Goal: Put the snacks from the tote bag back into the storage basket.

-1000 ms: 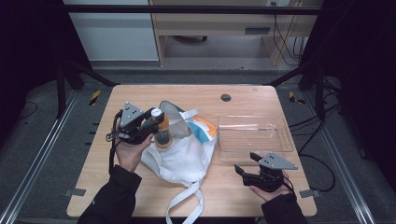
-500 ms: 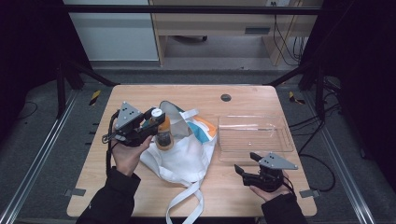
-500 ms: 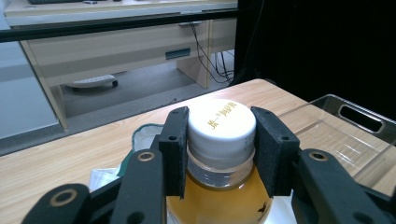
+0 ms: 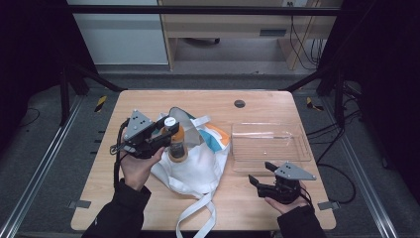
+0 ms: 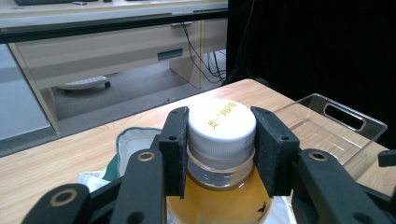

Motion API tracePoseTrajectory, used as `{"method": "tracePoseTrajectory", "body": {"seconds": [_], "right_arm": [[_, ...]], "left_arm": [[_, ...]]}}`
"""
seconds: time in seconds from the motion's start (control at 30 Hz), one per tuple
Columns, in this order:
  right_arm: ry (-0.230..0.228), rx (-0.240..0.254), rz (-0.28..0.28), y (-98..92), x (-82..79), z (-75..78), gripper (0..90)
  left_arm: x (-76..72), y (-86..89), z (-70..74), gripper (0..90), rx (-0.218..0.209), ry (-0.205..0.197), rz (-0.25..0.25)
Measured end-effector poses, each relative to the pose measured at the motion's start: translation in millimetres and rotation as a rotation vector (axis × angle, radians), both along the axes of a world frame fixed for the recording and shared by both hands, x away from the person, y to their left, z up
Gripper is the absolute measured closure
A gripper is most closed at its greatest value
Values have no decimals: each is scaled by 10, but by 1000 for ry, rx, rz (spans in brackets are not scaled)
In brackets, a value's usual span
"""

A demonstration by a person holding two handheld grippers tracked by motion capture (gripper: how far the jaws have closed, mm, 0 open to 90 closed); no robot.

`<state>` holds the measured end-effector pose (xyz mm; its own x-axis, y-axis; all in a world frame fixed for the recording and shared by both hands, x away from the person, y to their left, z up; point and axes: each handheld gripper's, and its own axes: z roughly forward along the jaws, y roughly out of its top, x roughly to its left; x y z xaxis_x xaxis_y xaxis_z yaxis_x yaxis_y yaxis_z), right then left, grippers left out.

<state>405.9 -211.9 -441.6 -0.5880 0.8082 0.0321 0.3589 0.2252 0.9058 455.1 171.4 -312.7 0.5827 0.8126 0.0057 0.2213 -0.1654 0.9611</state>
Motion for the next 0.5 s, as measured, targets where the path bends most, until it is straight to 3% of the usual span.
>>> {"method": "tracePoseTrajectory", "body": {"seconds": [0.5], "right_arm": [[-4,-4,-8,-8,-16,-2,231]], "left_arm": [[-77,-174,185,588,-9,-33,-34]]}}
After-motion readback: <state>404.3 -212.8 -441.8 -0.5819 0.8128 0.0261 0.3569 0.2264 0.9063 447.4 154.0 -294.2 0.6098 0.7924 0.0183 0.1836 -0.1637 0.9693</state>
